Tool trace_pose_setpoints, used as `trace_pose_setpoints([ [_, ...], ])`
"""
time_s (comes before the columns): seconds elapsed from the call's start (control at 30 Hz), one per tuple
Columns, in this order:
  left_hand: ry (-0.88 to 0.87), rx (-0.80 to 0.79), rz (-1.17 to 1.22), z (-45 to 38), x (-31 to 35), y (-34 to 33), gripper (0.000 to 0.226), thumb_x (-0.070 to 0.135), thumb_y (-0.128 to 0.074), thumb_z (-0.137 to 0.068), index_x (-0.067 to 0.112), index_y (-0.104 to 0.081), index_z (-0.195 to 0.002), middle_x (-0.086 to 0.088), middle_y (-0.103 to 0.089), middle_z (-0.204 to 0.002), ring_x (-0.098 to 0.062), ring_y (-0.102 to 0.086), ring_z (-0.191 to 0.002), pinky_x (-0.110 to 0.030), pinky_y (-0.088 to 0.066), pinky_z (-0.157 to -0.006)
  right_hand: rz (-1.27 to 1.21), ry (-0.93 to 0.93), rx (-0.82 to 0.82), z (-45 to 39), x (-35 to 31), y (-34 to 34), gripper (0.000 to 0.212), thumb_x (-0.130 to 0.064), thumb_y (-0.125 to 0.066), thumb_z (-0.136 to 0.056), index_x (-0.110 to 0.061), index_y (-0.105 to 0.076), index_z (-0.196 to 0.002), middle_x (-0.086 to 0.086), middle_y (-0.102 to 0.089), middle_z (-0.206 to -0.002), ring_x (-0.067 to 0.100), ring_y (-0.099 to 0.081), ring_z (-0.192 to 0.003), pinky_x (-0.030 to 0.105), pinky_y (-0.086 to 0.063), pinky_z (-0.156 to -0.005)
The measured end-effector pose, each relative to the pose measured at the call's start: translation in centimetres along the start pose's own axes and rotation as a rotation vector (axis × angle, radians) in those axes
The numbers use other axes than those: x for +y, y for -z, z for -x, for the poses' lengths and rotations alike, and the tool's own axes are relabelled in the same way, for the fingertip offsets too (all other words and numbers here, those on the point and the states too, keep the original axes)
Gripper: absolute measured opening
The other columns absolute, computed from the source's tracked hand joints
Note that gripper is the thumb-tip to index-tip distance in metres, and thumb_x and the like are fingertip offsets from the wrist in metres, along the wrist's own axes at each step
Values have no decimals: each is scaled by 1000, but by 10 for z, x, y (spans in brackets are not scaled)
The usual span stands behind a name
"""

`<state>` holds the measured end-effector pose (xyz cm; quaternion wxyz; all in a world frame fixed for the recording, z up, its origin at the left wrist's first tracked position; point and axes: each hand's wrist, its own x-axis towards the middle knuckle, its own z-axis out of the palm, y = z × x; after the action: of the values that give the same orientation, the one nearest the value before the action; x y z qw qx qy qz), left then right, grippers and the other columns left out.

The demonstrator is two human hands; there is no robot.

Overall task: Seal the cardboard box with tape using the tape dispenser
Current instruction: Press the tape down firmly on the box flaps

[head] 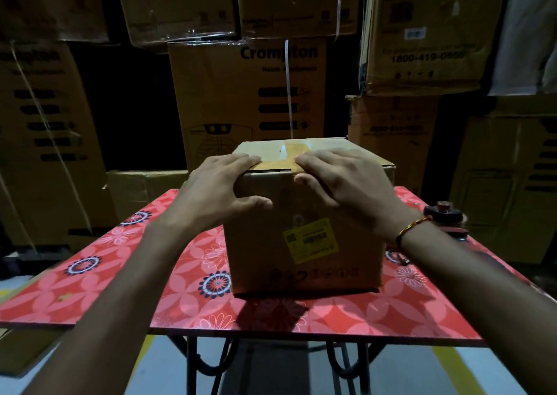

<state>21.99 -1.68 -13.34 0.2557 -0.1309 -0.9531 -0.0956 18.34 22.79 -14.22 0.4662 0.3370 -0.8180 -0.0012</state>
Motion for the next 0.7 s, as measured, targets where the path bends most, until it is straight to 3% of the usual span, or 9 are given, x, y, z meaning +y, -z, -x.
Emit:
trace_pose_setpoints([
  [0.1,-1,21,12,-1,-1,-3,93,75,-60,-72,36,-35,-152,7,-38,-159,-21,-29,-146,-48,-30,-117,35,-175,95,-3,-19,-11,45,-49,-39,-103,-17,-71,-104,4,-76,-102,32,-70,-91,46,-50,-79],
  [0.2,-4,45,3,-3,-5,-6,87,68,-66,-77,37,-35,-152,8,-38,-159,-20,-30,-145,-48,-32,-116,83,-237,98,-6,-25,-16,50,-57,-38,-101,-18,-70,-101,3,-75,-100,30,-69,-89,44,-43,-81],
  [0.43,29,-1,8,-4,-2,-5,96,83,-52,-66,43,-32,-151,13,-34,-159,-18,-26,-145,-54,-37,-110,190,-66,-22,1,-8,-15,79,-85,-35,-82,-16,-62,-109,3,-69,-107,29,-64,-92,44,-41,-81],
  [0.53,50,-18,18,-3,-1,-4,99,83,-49,-63,43,-31,-151,12,-33,-160,-19,-25,-146,-60,-38,-108,152,-33,33,-6,-5,-13,70,-78,-35,-89,-16,-62,-106,4,-69,-99,29,-64,-86,43,-44,-77],
  [0.7,48,2,-7,-3,-2,-6,89,74,-61,-74,42,-32,-151,12,-33,-160,-19,-26,-145,-60,-40,-107,119,-6,191,-16,-5,-17,41,-45,-43,-103,-12,-64,-93,7,-69,-86,32,-61,-69,40,-44,-66],
])
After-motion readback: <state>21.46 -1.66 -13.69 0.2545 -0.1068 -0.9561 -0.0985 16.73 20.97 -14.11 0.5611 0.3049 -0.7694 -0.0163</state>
